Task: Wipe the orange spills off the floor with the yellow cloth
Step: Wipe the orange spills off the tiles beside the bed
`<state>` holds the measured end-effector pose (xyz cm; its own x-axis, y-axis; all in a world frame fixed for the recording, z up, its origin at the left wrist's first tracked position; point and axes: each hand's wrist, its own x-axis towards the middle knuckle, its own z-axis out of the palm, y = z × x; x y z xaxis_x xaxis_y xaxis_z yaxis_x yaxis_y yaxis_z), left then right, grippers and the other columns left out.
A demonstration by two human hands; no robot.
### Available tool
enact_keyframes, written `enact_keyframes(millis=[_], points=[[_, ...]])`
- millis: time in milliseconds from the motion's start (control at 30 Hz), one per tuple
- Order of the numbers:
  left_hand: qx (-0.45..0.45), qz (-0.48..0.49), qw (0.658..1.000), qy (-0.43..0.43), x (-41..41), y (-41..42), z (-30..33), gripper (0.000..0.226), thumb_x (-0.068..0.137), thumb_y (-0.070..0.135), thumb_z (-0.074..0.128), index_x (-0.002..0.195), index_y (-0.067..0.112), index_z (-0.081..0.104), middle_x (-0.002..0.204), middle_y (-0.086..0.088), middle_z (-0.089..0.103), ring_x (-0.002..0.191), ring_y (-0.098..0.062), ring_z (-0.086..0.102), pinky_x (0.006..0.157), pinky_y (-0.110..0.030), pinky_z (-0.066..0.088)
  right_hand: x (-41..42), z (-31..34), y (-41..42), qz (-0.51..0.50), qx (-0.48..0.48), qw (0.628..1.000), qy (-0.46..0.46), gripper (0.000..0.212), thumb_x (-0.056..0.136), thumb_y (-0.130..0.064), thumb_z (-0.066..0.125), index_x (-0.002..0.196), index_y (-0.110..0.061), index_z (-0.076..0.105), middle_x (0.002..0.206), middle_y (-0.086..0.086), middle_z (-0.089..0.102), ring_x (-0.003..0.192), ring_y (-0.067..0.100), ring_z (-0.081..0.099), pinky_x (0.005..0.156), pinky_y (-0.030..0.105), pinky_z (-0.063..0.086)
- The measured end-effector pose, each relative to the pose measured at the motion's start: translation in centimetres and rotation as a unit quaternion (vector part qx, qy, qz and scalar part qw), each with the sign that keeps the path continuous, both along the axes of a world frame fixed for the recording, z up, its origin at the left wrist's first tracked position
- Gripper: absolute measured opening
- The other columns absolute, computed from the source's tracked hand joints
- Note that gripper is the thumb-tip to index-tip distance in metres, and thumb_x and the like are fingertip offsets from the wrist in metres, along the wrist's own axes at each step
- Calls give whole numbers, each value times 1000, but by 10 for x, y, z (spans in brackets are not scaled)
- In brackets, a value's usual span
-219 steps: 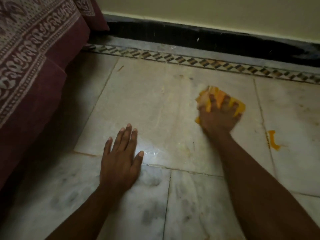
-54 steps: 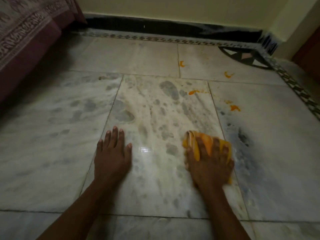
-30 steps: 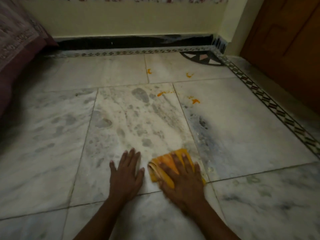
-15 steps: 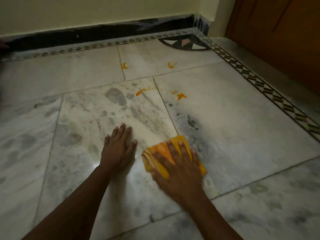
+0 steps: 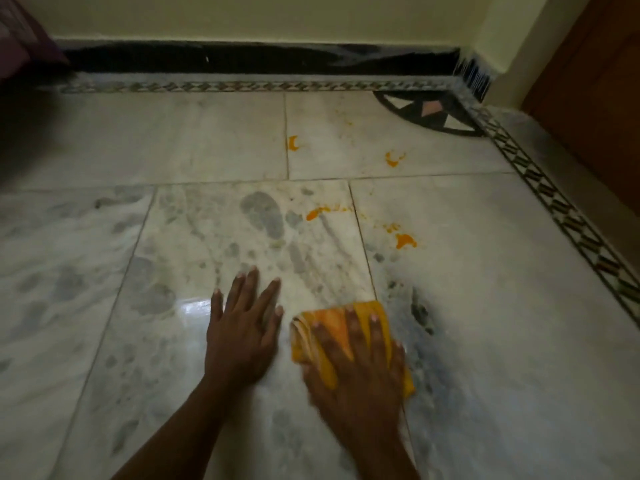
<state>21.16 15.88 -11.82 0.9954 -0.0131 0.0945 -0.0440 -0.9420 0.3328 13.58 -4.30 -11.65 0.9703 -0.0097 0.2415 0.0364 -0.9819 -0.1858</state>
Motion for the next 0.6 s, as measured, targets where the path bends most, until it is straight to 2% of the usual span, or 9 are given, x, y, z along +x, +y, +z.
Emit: enact_keyframes(millis=[33, 100, 167, 233, 333, 400, 500, 567, 600], points=[[4, 9, 1000, -1, 0, 0, 2, 59, 102, 57, 26, 159, 41, 34, 174, 5, 15, 161, -15, 9, 128, -51, 6, -9, -1, -16, -9, -16, 1000, 2, 72, 83, -76, 51, 151, -54, 41, 165, 0, 39, 153, 37, 32, 115, 68, 26], [3, 31, 999, -9, -2, -3, 5, 58, 103, 53, 30, 158, 38, 39, 173, 2, 21, 160, -18, 15, 128, -52, 9, 0, -2, -45, -89, -34, 995, 26, 73, 83, -76, 49, 151, -52, 42, 165, 3, 39, 153, 39, 31, 115, 69, 23], [-3, 41, 999, -14, -1, -3, 1, 58, 103, 51, 33, 158, 36, 39, 172, 2, 22, 160, -17, 17, 128, -52, 11, 41, -9, -45, -198, -7, 980, 11, 69, 84, -74, 49, 149, -49, 49, 164, 7, 41, 153, 42, 29, 117, 69, 19], [-6, 45, 999, -16, -2, -3, -3, 58, 103, 50, 33, 159, 35, 37, 172, 3, 22, 160, -15, 16, 129, -50, 12, 87, -11, -22, -236, 37, 971, 2, 66, 86, -72, 45, 146, -47, 52, 164, 9, 41, 153, 45, 25, 119, 69, 15], [-13, 55, 998, -32, 1, -1, -2, 57, 103, 46, 36, 158, 31, 41, 171, 1, 25, 159, -17, 20, 129, -50, 15, 113, -10, 19, -162, 38, 986, 2, 63, 90, -71, 42, 148, -48, 49, 166, 7, 37, 155, 45, 23, 120, 68, 16], [-9, 61, 998, -30, 0, 0, -4, 57, 103, 45, 36, 157, 29, 44, 171, -1, 27, 158, -19, 24, 128, -51, 17, 81, -5, 30, -65, 7, 998, 5, 62, 92, -69, 43, 151, -50, 44, 168, 4, 33, 156, 41, 22, 120, 65, 19], [-7, 54, 998, -18, -1, -1, 0, 59, 102, 45, 34, 157, 26, 44, 171, -2, 26, 158, -21, 24, 129, -51, 16, 18, -1, 2, 58, -30, 998, 17, 67, 90, -70, 48, 154, -55, 34, 170, -2, 28, 156, 36, 25, 119, 64, 24], [-10, 55, 998, -19, 0, -1, 1, 59, 102, 44, 35, 157, 26, 44, 172, -3, 25, 159, -21, 23, 129, -51, 15, 16, -4, -26, 28, -51, 998, 18, 66, 89, -70, 46, 153, -54, 37, 169, 0, 31, 155, 37, 28, 119, 65, 23], [-10, 55, 998, -22, 2, -1, 2, 59, 102, 44, 36, 157, 25, 44, 172, -3, 26, 159, -21, 23, 129, -52, 15, 28, -6, -32, -31, -53, 998, 18, 65, 90, -69, 44, 152, -51, 41, 167, 2, 34, 154, 39, 29, 119, 66, 21]])
